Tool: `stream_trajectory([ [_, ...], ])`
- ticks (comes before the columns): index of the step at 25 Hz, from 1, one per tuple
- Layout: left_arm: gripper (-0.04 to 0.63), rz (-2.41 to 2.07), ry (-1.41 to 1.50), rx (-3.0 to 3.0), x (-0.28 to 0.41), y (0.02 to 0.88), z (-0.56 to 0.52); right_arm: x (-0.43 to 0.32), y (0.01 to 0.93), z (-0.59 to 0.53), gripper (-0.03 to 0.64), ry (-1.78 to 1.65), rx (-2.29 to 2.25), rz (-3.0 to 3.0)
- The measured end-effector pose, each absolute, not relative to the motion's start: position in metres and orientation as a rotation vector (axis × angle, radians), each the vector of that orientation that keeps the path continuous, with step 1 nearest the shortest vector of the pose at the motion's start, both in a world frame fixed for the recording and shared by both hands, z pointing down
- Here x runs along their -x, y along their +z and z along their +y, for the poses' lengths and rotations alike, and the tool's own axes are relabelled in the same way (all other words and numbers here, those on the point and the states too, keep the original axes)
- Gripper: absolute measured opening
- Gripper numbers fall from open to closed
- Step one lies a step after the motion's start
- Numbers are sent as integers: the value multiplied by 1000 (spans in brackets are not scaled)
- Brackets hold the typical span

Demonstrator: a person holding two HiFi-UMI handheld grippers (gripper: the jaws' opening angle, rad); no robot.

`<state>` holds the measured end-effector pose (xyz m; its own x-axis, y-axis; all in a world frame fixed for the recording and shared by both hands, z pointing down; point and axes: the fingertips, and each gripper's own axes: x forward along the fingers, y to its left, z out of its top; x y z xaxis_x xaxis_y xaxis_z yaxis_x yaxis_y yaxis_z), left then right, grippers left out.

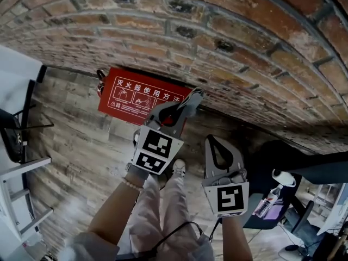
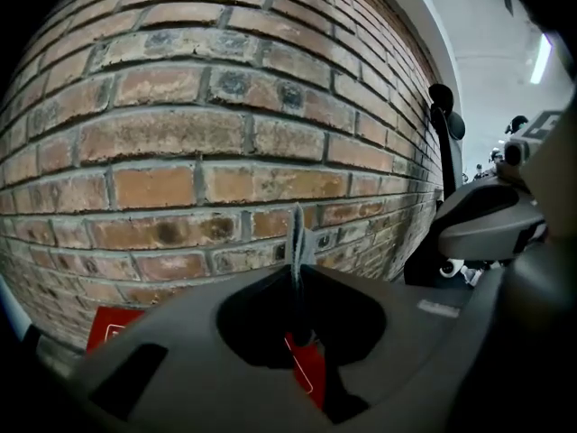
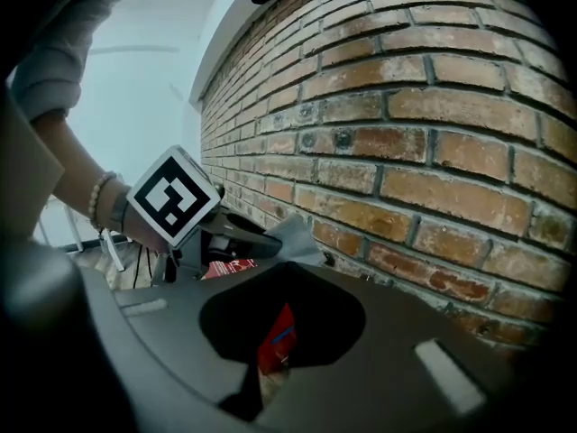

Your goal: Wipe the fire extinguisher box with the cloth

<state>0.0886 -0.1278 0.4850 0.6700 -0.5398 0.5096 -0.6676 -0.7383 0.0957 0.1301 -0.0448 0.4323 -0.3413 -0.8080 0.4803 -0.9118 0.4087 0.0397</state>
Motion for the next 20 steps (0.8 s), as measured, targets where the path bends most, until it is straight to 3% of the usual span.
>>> stream_trajectory([
  [20,9,-924,858,-2435,-102,584,-163,-134,461,-59,8,377,-1434,-2224],
])
